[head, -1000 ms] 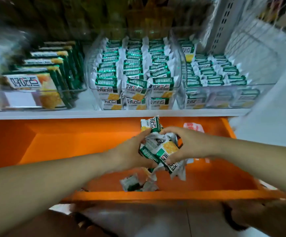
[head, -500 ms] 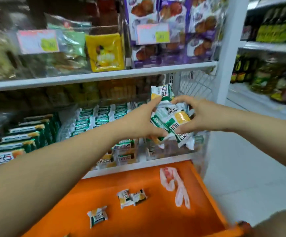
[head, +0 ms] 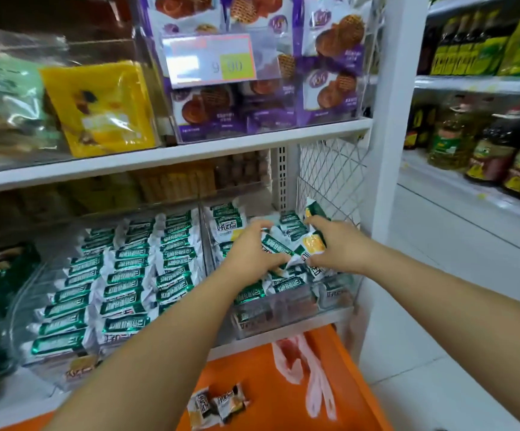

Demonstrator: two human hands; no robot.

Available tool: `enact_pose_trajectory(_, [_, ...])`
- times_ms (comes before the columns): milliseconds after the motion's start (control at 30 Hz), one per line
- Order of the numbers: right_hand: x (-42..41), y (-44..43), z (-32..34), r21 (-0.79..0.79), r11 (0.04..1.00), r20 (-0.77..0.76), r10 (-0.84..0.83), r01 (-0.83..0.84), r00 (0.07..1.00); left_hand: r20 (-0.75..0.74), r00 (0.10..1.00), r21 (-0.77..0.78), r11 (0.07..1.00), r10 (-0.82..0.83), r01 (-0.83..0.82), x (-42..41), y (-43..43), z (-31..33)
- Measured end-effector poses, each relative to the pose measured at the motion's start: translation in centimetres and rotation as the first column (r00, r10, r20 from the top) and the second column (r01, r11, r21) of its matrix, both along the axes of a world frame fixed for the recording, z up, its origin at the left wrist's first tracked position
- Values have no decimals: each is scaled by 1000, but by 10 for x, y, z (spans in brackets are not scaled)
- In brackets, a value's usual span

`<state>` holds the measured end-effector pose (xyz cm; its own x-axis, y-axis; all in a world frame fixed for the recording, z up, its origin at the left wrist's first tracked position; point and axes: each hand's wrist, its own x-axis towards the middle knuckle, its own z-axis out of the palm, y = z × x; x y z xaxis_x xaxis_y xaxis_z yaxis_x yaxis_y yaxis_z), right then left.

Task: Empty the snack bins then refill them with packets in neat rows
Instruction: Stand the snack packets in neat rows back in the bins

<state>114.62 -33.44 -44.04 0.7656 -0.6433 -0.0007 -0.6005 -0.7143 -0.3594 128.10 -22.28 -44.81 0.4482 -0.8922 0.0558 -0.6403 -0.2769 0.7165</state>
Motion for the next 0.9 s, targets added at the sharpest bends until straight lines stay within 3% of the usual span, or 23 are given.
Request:
enact_pose_trajectory(167, [-7, 8, -6, 16, 994, 35, -105, 104, 994, -43, 997, -13, 998, 68, -69, -2, 10, 4])
enact_pose_trajectory(300, [-15, 21, 3, -147, 975, 64, -156, 164, 986, -41, 996, -78, 993, 84, -87, -10, 20, 8])
enact_pose_trajectory(400, [-25, 27, 12, -170, 965, 149, -174, 199, 973, 6, 996, -141, 986, 89, -87, -11, 25, 8])
enact_pose_trajectory(500, [-35, 28, 15, 5, 969, 436, -226, 249, 871, 133, 986, -171, 982, 104, -81, -15, 33, 13])
enact_pose_trajectory(600, [-42, 31, 13, 425, 899, 674, -391, 104, 627, 247, 965, -211, 977, 86, -33, -17, 40, 19])
enact_pose_trajectory(633, [-44, 33, 12, 558, 830, 687, -453, -13, 569, 255, 965, -224, 975, 69, -11, -16, 42, 19])
enact_pose_trajectory(700, [-46, 40, 8, 705, 689, 651, -536, -168, 537, 232, 972, -240, 971, 41, 17, -16, 46, 18])
enact_pose_trajectory(900, [-49, 53, -9, 800, 535, 590, -612, -274, 526, 93, 996, -233, 972, 15, 7, -15, 55, 4])
